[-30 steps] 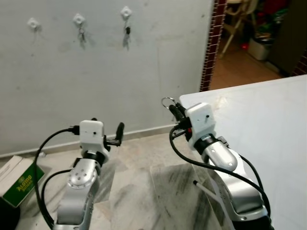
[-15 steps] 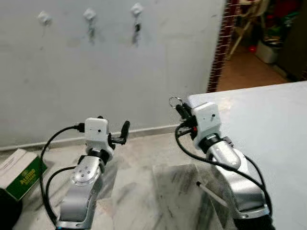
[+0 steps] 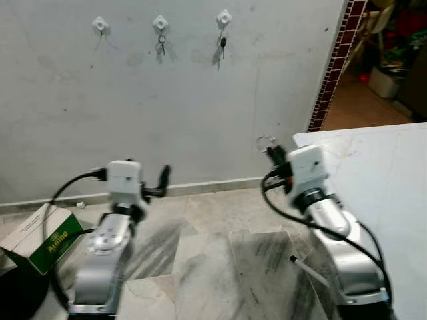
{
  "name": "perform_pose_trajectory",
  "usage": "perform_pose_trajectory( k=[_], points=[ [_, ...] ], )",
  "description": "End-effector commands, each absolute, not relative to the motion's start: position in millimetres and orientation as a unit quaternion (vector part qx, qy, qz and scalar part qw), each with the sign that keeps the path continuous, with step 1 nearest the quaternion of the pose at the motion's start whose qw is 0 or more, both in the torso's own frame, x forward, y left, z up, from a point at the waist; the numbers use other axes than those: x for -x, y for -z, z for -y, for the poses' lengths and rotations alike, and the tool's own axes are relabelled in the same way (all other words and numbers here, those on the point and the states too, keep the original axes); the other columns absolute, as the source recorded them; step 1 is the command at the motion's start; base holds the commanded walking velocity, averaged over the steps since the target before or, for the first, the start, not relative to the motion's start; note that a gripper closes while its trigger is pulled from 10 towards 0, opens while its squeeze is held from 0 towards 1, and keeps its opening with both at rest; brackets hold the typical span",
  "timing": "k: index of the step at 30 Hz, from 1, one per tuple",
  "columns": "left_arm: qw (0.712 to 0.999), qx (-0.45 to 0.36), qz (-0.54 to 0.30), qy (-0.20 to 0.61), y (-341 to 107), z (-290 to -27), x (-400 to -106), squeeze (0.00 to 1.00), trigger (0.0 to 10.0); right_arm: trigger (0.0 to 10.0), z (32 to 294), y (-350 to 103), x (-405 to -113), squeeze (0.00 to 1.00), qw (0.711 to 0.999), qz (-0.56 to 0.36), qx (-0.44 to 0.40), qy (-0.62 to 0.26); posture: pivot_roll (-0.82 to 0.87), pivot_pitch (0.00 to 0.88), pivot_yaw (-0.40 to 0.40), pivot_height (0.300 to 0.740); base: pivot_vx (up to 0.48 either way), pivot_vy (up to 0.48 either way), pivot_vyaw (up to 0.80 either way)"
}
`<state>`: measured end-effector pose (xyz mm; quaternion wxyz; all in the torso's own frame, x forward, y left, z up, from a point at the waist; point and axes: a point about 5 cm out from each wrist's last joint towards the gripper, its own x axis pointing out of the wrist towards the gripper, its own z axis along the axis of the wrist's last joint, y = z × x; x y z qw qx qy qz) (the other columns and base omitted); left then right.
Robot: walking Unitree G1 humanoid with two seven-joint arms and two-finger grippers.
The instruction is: Hang keys on a hook
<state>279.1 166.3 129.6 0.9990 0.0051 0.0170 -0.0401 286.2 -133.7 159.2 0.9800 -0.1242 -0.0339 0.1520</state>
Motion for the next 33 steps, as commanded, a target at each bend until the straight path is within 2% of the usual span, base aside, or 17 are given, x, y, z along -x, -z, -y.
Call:
perform_pose_trajectory(
  k=[1, 9, 21, 33],
  points=[
    [0.998, -0.004, -0.02, 0.053, -129, -162, -277, 0.0, 10.0, 10.0, 148, -156, -285, 0.0, 0.981, 0.027, 0.134, -0.134, 0.0, 0.0, 0.071, 0.74, 0.0, 0.382, 0.0],
    [0.998, -0.013, -0.033, 0.049, -125, -172, -271, 0.0, 10.0, 10.0, 171, -152, -288, 0.0, 0.983, 0.015, 0.144, -0.11, 0.0, 0.0, 0.067, 0.74, 0.0, 0.393, 0.0],
    [0.998, -0.02, -0.04, 0.045, -123, -180, -266, 0.0, 10.0, 10.0, 164, -150, -288, 0.0, 0.981, 0.017, 0.147, -0.125, 0.01, 0.0, 0.057, 0.74, 0.0, 0.394, 0.0],
    [0.998, -0.015, -0.035, 0.04, -124, -177, -269, 0.0, 10.0, 10.0, 160, -155, -293, 0.0, 0.979, 0.028, 0.151, -0.133, 0.01, 0.0, 0.048, 0.74, 0.0, 0.401, 0.0]
  ],
)
